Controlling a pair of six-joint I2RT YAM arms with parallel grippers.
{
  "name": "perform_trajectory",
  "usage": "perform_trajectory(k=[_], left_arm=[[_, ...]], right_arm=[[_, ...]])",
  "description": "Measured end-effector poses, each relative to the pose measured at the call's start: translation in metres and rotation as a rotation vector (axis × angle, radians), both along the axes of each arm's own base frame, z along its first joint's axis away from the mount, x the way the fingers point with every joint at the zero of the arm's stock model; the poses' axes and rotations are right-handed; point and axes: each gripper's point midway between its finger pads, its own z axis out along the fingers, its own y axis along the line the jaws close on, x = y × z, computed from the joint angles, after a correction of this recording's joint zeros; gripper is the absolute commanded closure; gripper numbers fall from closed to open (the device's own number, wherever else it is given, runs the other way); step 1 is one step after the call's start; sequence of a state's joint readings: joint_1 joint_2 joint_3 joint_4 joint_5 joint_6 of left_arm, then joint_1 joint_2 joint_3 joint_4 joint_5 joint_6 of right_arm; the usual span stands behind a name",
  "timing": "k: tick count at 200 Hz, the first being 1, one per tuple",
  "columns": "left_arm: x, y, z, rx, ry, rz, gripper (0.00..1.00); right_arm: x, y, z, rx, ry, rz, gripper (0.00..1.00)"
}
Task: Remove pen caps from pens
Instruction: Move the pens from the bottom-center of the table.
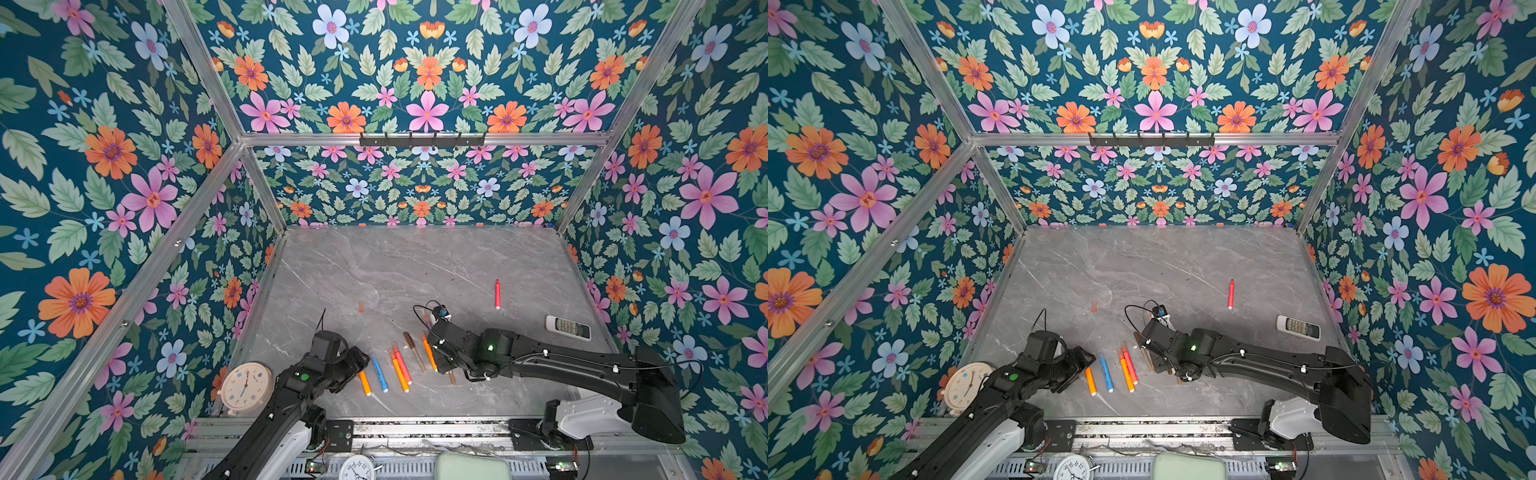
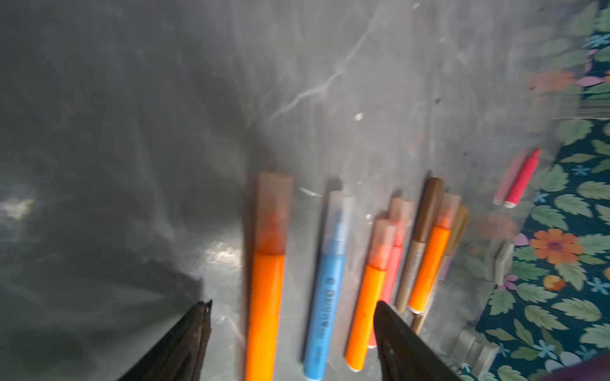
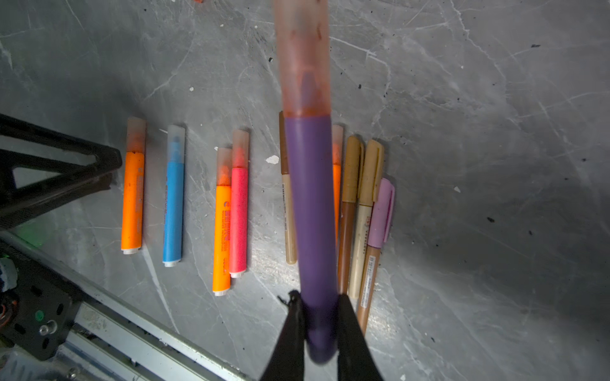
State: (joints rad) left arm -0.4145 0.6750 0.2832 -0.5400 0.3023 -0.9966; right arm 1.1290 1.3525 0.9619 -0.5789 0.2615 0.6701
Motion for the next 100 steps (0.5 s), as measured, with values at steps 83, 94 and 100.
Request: perform_trajectory(k=[83, 94, 100], left_arm=[[0.02, -0.075, 0.002, -0.194, -0.093, -0.139, 0.22], [0.023, -0.087, 0.004, -0.204, -0.086, -0.157, 0.22], [0.024, -0.092, 0.005, -0.206, -0.088, -0.169, 0.22]], right_arm=[[-0.005, -0.021, -0.012, 0.012, 0.003, -0.034, 0.99], [-0.006, -0.023, -0.014, 0.013, 0.007, -0.041, 0.99], [-0.006, -0.024, -0.015, 0.014, 0.006, -0.041, 0.99]])
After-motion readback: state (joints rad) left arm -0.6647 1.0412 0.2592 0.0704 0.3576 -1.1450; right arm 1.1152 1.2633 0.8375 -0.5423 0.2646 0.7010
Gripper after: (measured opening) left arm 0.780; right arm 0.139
